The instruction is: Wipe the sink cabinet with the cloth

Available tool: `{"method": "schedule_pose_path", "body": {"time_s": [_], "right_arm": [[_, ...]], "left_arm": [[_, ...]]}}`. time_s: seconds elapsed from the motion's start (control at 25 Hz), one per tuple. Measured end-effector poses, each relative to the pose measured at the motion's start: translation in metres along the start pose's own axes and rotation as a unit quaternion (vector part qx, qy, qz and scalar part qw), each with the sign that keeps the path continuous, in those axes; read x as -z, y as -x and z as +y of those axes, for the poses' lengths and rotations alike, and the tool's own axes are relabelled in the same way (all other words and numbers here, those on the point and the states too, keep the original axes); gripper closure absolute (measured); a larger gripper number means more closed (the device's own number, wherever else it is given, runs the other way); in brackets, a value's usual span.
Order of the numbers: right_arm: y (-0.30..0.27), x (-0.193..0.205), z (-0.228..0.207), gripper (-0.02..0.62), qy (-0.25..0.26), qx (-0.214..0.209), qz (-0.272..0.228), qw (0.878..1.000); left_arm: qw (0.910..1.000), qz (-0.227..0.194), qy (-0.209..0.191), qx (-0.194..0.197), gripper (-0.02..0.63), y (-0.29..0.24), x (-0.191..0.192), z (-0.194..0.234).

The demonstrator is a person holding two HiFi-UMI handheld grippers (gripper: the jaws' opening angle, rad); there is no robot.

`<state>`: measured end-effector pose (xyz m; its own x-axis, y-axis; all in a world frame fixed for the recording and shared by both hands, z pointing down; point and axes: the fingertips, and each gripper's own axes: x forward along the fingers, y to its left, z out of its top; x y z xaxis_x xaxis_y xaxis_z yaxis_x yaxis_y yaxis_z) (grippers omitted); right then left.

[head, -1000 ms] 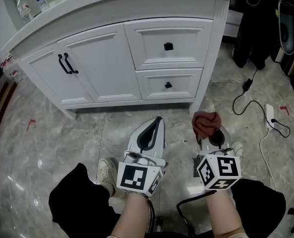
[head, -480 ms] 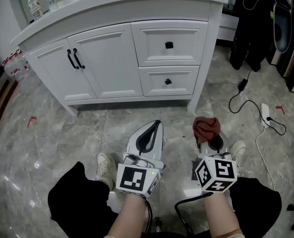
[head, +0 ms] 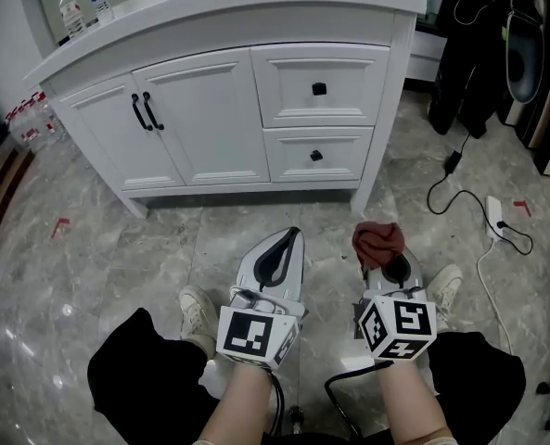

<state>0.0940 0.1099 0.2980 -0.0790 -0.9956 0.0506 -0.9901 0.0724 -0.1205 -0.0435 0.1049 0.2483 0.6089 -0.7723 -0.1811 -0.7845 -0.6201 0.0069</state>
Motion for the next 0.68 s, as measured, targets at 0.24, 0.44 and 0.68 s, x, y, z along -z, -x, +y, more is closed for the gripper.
{"method": "schedule_pose_path", "body": {"time_s": [0.24,0.44,0.68], "right_arm": [[-0.005,0.008,-0.001,0.515,-0.007,0.000,0.008,1.000],[-0.005,0.007,-0.006,0.515,-0.011,0.008,0.004,1.000],[-0.006,0.009,-0.009,0.515,-0.014,0.013,0.005,1.000]], "left_arm": [[1.0000,0.004,0.004,0.001,0.606,-0.005,0.006,0.001],[0.9998,0.005,0.018,-0.002,0.606,-0.004,0.011,0.004],[0.9998,0.008,0.016,0.003,0.606,-0.006,0.014,0.002]]}}
